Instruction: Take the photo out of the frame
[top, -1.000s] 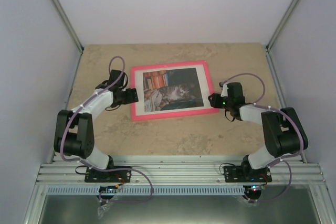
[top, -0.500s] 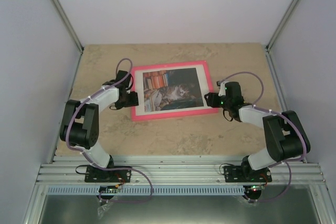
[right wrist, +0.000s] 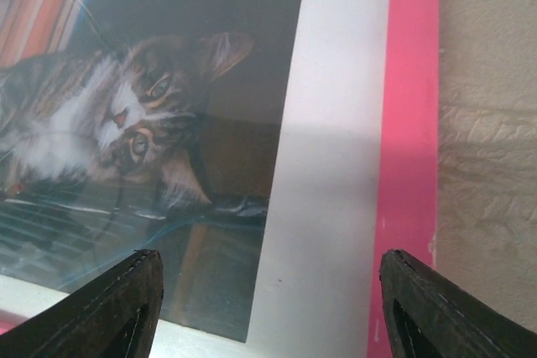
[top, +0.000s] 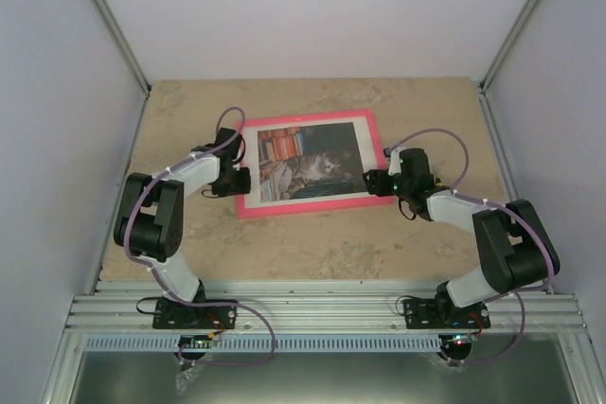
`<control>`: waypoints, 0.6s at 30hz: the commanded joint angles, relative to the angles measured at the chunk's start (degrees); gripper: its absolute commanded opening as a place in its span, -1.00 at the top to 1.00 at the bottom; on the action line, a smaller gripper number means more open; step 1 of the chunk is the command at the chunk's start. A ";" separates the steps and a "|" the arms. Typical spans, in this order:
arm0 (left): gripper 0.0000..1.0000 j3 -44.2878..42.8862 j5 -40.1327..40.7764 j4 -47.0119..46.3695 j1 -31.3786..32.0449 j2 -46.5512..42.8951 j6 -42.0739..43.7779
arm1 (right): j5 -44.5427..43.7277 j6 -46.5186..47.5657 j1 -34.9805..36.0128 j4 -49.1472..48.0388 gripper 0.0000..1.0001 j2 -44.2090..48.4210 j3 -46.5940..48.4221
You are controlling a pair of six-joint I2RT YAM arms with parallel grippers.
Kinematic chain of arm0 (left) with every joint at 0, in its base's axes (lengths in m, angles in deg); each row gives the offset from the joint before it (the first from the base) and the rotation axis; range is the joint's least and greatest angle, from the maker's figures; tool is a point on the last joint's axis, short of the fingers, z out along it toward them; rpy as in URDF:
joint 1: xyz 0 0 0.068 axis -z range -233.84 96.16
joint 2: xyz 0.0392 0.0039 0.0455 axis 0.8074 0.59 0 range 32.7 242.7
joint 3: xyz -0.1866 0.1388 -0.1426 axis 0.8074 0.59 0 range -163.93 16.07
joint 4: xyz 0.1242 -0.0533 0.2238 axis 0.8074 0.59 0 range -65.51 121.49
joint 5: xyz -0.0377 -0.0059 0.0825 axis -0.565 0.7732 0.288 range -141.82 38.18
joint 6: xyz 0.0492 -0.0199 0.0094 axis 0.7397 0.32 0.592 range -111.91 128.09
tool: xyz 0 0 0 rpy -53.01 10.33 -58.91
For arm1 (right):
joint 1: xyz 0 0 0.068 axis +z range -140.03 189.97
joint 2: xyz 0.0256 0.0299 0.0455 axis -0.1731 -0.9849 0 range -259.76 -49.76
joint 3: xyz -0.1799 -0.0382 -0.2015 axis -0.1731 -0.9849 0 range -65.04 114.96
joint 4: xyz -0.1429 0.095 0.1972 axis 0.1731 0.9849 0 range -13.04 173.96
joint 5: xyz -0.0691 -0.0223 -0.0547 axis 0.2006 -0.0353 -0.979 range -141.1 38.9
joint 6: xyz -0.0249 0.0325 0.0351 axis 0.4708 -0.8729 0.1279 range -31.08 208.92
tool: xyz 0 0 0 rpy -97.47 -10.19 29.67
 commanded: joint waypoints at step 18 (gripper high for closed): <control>0.82 -2.18 -1.80 2.11 0.72 -5.41 1.25 | -3.05 12.57 12.98 0.78 -0.71 6.59 3.02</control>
